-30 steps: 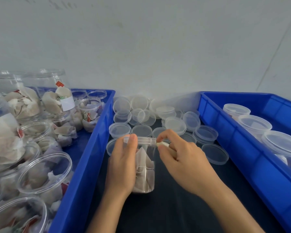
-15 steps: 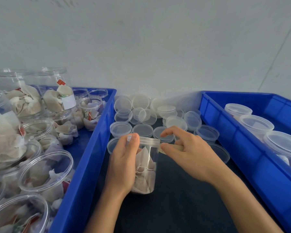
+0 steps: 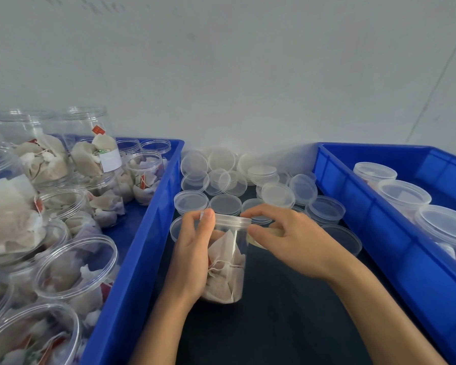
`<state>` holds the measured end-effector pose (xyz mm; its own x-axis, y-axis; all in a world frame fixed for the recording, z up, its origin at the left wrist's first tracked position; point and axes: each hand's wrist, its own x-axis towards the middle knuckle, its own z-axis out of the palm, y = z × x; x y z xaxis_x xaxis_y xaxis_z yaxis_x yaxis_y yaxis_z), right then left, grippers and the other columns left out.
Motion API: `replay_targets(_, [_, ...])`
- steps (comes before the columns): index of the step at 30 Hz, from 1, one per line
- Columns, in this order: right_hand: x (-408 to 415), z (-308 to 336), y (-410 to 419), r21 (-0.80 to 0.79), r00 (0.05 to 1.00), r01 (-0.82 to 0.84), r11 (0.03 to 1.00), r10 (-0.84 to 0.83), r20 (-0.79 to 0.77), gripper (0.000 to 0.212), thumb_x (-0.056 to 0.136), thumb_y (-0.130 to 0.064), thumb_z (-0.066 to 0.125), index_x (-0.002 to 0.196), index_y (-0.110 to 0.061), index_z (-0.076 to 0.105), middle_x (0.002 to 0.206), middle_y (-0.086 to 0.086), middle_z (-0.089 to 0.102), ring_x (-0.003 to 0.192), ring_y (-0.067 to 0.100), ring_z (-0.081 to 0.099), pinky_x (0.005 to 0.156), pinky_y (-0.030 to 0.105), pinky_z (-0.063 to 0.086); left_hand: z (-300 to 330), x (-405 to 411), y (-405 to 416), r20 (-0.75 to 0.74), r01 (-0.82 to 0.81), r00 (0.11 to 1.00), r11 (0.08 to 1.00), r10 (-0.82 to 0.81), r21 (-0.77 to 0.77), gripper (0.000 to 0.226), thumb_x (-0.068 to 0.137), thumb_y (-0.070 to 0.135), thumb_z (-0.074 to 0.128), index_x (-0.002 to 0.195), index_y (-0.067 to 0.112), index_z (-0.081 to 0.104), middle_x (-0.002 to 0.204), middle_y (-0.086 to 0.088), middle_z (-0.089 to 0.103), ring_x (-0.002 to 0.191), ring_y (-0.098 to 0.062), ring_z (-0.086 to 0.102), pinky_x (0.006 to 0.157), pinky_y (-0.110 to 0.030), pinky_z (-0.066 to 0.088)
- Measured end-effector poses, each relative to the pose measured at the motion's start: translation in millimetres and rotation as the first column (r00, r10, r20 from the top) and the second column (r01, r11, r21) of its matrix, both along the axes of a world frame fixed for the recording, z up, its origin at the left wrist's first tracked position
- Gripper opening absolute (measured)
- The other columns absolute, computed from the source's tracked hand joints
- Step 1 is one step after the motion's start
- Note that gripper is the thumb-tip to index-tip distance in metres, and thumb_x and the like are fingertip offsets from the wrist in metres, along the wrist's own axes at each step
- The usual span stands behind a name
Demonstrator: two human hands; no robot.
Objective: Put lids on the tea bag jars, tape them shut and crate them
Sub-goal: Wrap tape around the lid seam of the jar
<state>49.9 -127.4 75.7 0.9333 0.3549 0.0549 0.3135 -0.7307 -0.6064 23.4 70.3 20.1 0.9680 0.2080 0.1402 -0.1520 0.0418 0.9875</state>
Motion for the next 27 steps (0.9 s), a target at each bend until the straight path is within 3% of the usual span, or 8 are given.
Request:
replay_targets(4, [-3.7, 3.2, 5.6, -0.036, 0.999, 0.023, 0.999, -0.021, 0.045, 0.034, 0.091, -0.061, 0.049, 0.125, -0.064, 0.054, 0.075, -0.037, 0.062, 0.081, 0.006, 0.061, 0.085, 0.043, 0.056, 0.4, -1.4, -1.2, -0.010, -0.020, 1.000, 0.998, 0.021, 0.056, 0.071, 0.078, 0.091, 0.055, 0.113, 0.030, 0.054, 0.097, 0.020, 0.072, 0.093, -0.001, 0.072, 0.062, -0.015, 0.056])
replay_targets(7, [-8.4, 4.3, 8.5, -0.062, 0.994, 0.056, 0.996, -0.050, 0.099, 0.036, 0.093, -0.048, 0.053, 0.127, -0.062, 0.053, 0.078, -0.030, 0.064, 0.083, 0.007, 0.062, 0.084, 0.041, 0.056, -0.3, 0.6, 0.1, 0.029, -0.107, 0.994, 0.958, 0.103, 0.266, 0.059, 0.070, 0.089, 0.060, 0.103, 0.040, 0.058, 0.104, 0.010, 0.063, 0.091, 0.001, 0.067, 0.069, -0.023, 0.055])
replay_targets(10, [-12.2, 4.7, 13.0, -0.101, 0.990, 0.074, 0.992, -0.061, 0.126, 0.034, 0.097, -0.050, 0.048, 0.130, -0.059, 0.051, 0.085, -0.020, 0.067, 0.092, 0.014, 0.063, 0.088, 0.043, 0.054, -0.5, -0.7, 0.8, 0.080, -0.235, 0.972, 0.899, 0.221, 0.371, 0.059, 0.075, 0.090, 0.060, 0.107, 0.041, 0.066, 0.109, 0.012, 0.060, 0.092, 0.005, 0.061, 0.072, -0.022, 0.049])
replay_targets(13, [-15.1, 4.3, 17.6, -0.122, 0.985, 0.086, 0.989, -0.066, 0.160, 0.032, 0.099, -0.047, 0.044, 0.129, -0.052, 0.053, 0.075, -0.016, 0.063, 0.084, 0.015, 0.063, 0.081, 0.039, 0.053, 1.4, -2.6, -0.6, 0.083, -0.250, 0.967, 0.853, 0.239, 0.457, 0.068, 0.085, 0.085, 0.046, 0.129, 0.036, 0.064, 0.115, 0.016, 0.066, 0.100, 0.000, 0.064, 0.078, -0.027, 0.053])
replay_targets(16, [-16.8, 5.6, 21.2, -0.152, 0.977, 0.078, 0.985, -0.045, 0.209, 0.030, 0.101, -0.041, 0.043, 0.126, -0.046, 0.058, 0.079, -0.013, 0.067, 0.080, 0.015, 0.063, 0.076, 0.037, 0.051, 2.6, -0.4, -7.9, 0.070, -0.270, 0.958, 0.798, 0.277, 0.539, 0.055, 0.097, 0.075, 0.035, 0.131, 0.037, 0.056, 0.111, 0.016, 0.067, 0.094, -0.001, 0.061, 0.071, -0.023, 0.044])
replay_targets(19, [-18.9, 5.3, 22.6, -0.144, 0.980, 0.052, 0.988, -0.022, 0.198, 0.032, 0.102, -0.036, 0.039, 0.126, -0.043, 0.059, 0.078, -0.011, 0.066, 0.081, 0.018, 0.063, 0.076, 0.039, 0.052, 6.8, -3.0, -13.2, 0.024, -0.226, 0.965, 0.784, 0.260, 0.578, 0.054, 0.087, 0.087, 0.032, 0.117, 0.044, 0.043, 0.101, 0.018, 0.062, 0.082, 0.003, 0.057, 0.064, -0.023, 0.039])
replay_targets(23, [-16.5, -0.1, 19.2, -0.088, 0.983, 0.050, 0.995, -0.033, 0.183, 0.040, 0.105, -0.034, 0.036, 0.137, -0.048, 0.055, 0.067, -0.021, 0.059, 0.072, 0.012, 0.057, 0.072, 0.037, 0.044, 9.0, -3.2, -6.3, -0.015, -0.183, 0.973, 0.813, 0.229, 0.552, 0.077, 0.070, 0.100, 0.040, 0.122, 0.043, 0.043, 0.107, 0.017, 0.063, 0.093, -0.006, 0.066, 0.075, -0.038, 0.056])
replay_targets(27, [-13.6, -4.0, 13.4, -0.016, 0.989, 0.040, 0.999, -0.037, 0.143, 0.034, 0.105, -0.040, 0.046, 0.136, -0.049, 0.056, 0.059, -0.021, 0.059, 0.059, 0.006, 0.052, 0.066, 0.028, 0.039, 6.6, -3.3, -1.3, -0.006, -0.175, 0.980, 0.868, 0.200, 0.465, 0.069, 0.073, 0.096, 0.050, 0.119, 0.044, 0.050, 0.106, 0.016, 0.067, 0.091, -0.001, 0.066, 0.072, -0.031, 0.054])
